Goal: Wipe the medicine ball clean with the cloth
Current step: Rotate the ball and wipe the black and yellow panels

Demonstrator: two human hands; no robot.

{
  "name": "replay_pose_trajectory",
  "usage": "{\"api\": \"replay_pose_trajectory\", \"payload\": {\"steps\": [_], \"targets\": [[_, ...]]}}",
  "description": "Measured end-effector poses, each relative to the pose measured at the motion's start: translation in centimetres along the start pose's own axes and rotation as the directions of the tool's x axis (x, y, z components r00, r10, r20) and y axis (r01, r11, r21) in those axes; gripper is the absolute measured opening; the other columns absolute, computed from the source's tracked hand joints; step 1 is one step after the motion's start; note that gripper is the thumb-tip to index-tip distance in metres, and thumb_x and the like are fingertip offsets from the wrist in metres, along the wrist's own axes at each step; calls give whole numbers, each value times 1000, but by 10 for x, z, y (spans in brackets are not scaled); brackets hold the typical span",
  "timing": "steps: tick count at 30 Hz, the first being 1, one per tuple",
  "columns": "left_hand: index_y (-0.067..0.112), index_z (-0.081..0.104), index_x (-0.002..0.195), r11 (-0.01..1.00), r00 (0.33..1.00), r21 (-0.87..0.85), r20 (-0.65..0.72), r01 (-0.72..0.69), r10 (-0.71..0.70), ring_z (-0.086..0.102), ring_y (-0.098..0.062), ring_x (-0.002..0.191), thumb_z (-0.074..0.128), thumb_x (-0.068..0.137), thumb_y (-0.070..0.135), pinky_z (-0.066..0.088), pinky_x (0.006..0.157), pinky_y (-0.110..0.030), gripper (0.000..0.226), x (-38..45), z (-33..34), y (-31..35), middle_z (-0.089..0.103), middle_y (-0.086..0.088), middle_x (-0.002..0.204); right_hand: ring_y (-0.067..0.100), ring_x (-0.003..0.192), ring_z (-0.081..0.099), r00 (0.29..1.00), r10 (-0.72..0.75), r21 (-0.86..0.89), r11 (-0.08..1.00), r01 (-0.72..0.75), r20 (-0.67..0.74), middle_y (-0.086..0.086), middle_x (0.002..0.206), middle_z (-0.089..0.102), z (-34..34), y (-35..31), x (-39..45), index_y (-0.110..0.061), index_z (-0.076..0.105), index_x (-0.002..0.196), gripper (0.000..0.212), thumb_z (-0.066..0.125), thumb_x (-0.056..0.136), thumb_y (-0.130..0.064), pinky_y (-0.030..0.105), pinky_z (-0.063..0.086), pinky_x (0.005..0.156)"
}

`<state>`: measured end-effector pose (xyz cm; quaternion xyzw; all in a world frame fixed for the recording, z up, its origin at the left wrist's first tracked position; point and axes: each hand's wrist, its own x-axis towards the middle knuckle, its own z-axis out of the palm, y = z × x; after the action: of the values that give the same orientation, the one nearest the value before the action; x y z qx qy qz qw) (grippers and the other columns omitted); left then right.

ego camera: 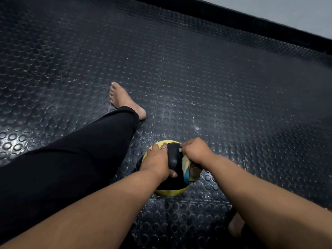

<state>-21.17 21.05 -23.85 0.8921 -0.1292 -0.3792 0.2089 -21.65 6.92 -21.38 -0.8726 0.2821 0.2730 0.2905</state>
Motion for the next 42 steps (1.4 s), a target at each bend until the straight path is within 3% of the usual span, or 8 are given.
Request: {"api": "replay_pose_trajectory", "payload": {"steps": [5,11,16,26,30,35,39,42], "targets": [[17,21,153,1000,1000,-5,-6,3,-3,30,-28,141,86,69,37,32,114,-39,108,-1,-1,1,23,-7,150,25,100,60,978,-204,-85,976,200,-45,8,105,64,13,16,-20,-13,65,117,37,53,82,-11,23,43,79],[19,14,155,1000,1000,-11,-4,-6,6,28,-27,141,86,69,40,30,115,-39,114,-4,1,1,21,-6,151,18,107,53,928,-337,-259,893,368,157,-9,95,42,-7,37,-33,-24,58,128,47,56,82,-11,19,37,93],[18,18,154,999,1000,35,12,-1,1,28,-30,140,86,69,43,30,114,-40,112,-3,-1,5,24,-8,149,16,97,64,967,-250,-132,961,242,-48,-5,98,70,-21,20,-13,-22,71,106,27,64,79,-20,24,48,86],[19,17,154,1000,999,18,33,5,-5,31,-28,140,85,69,42,33,113,-39,112,2,-4,4,23,-6,150,23,107,52,914,-401,-360,862,356,-57,-1,111,46,12,33,-43,-27,46,137,53,49,86,-16,28,44,86],[19,16,155,1000,1000,16,29,11,-11,35,-29,137,86,68,43,35,112,-41,114,2,-6,4,27,-7,148,21,103,57,956,-285,-272,927,259,-61,-5,100,46,0,49,-41,-27,61,123,44,53,82,-16,27,47,88],[20,31,148,993,994,-45,33,105,-104,47,-31,127,84,68,48,41,107,-41,100,5,-13,1,34,-9,141,17,86,60,978,-37,66,996,51,-207,5,109,67,-16,52,-23,-15,63,119,36,59,83,-13,20,42,75],[28,15,154,980,977,-38,100,194,-190,44,-34,131,80,74,49,41,107,-42,105,9,-21,0,28,-14,148,18,96,56,983,-114,-14,994,113,-142,0,116,51,9,52,-30,-22,52,130,49,59,83,-9,21,43,85],[25,31,148,986,985,-18,36,167,-167,46,-30,129,77,76,54,41,105,-38,90,9,-26,0,34,-10,143,23,109,52,981,-130,-63,991,122,-146,2,121,44,21,55,-34,-26,44,136,57,55,82,-9,29,42,97]]}}
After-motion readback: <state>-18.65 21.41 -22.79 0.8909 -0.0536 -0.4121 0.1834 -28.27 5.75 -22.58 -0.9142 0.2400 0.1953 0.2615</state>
